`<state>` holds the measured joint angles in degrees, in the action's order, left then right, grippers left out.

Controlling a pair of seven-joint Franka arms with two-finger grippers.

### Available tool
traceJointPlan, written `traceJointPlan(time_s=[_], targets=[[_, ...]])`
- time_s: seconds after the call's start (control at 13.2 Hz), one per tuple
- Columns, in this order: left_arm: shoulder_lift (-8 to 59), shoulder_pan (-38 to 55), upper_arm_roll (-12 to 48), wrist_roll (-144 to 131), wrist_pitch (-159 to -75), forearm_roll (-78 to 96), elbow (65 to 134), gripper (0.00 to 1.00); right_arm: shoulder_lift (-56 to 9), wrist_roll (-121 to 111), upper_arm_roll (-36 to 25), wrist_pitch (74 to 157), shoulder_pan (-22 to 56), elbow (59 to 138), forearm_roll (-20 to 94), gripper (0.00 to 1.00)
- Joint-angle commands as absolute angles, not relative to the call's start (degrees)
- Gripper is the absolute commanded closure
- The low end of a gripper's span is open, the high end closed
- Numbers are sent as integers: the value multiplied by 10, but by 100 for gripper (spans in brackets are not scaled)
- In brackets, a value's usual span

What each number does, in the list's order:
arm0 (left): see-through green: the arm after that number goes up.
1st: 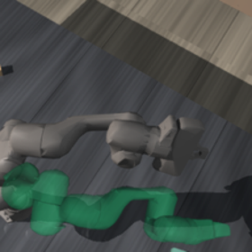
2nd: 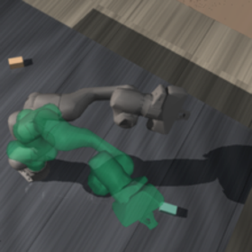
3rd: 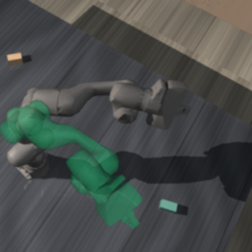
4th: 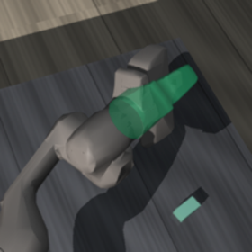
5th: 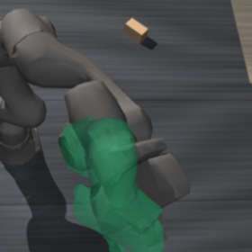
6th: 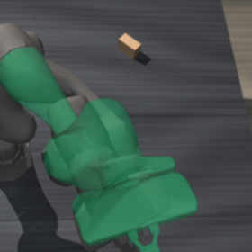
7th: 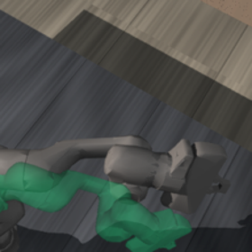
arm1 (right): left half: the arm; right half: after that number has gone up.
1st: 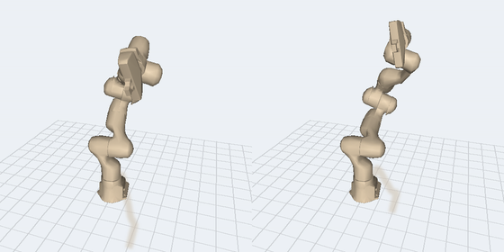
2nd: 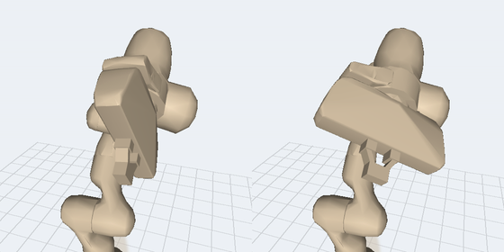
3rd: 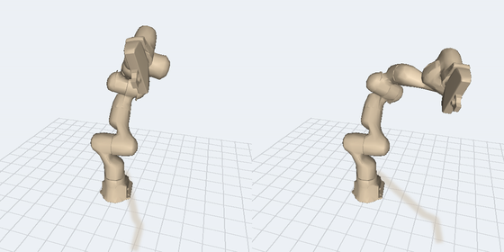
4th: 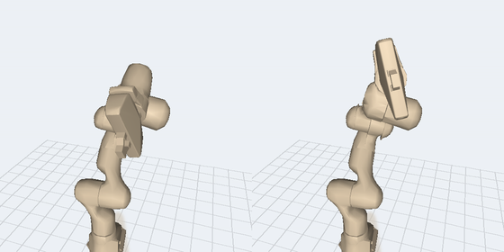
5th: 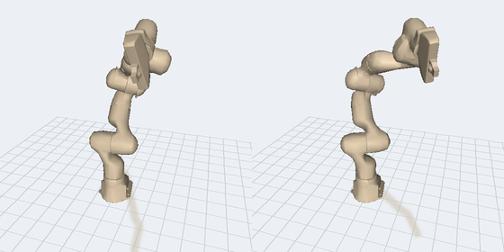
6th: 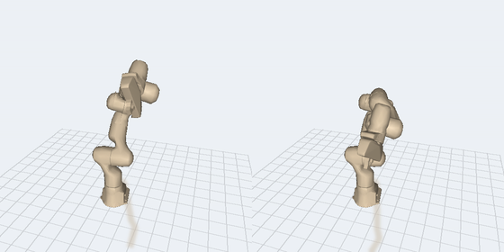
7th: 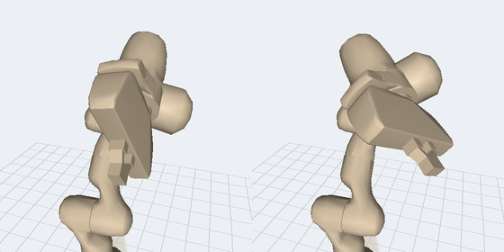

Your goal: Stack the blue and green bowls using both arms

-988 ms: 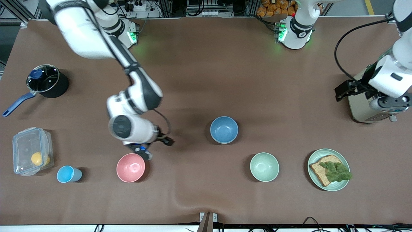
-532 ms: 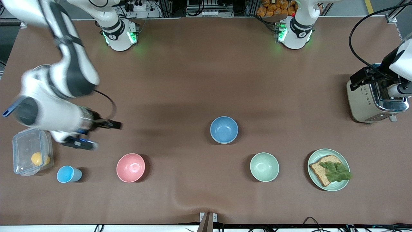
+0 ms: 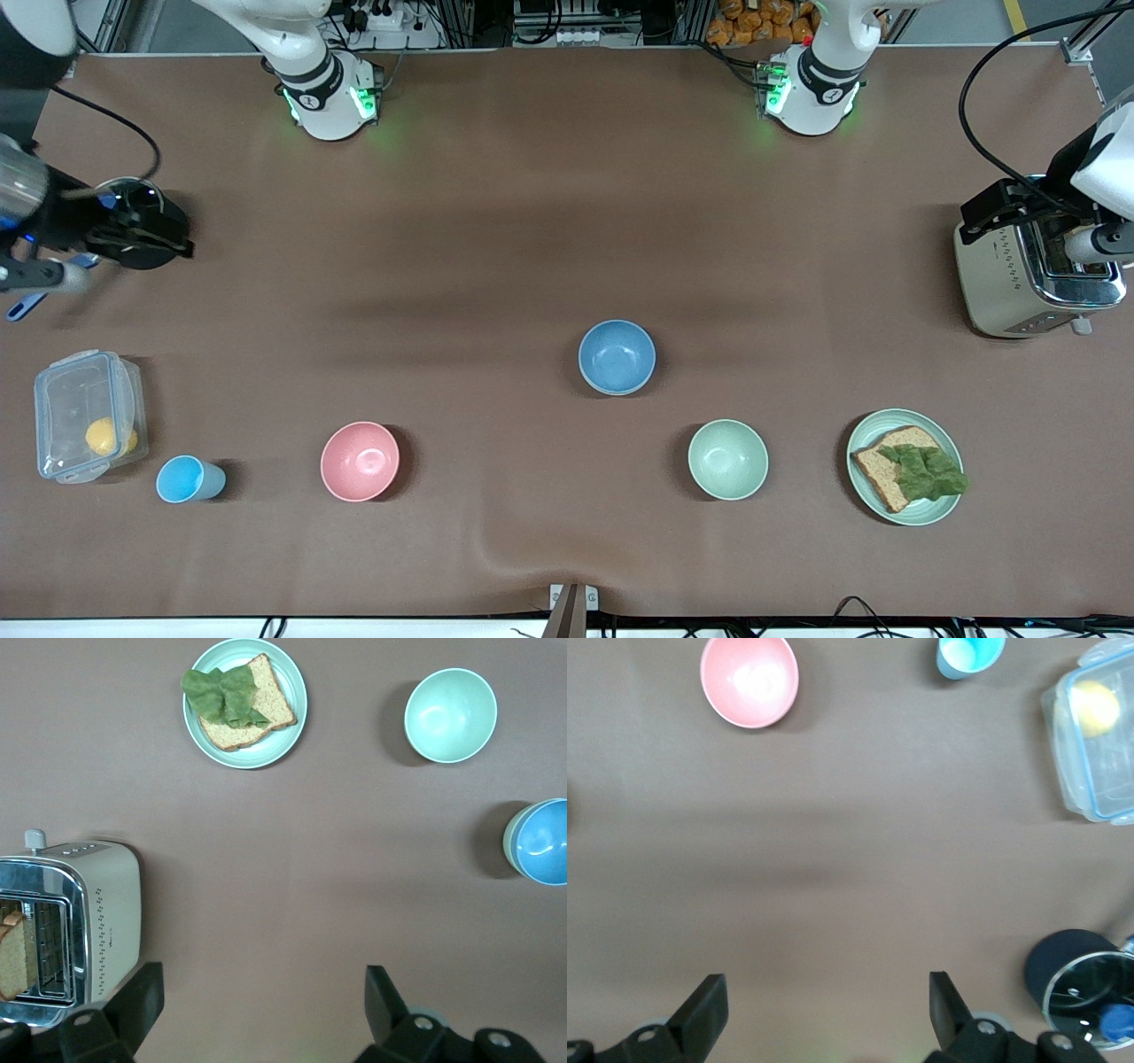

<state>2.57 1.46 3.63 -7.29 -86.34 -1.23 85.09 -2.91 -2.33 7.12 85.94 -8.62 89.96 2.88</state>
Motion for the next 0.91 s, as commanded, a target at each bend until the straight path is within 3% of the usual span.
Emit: traceJointPlan(time_s=[0.0,0.46,0.84], targets=[[14,15,40,-59,-854,2,858,0,-18,-62,-28,846,-19,912,25,0],[20,20,51,-63,-854,2,853,0,-4,18,-33,791,-8,878,25,0],[19,18,51,-62,-854,0,852,0,11,19,-33,811,6,874,20,0]])
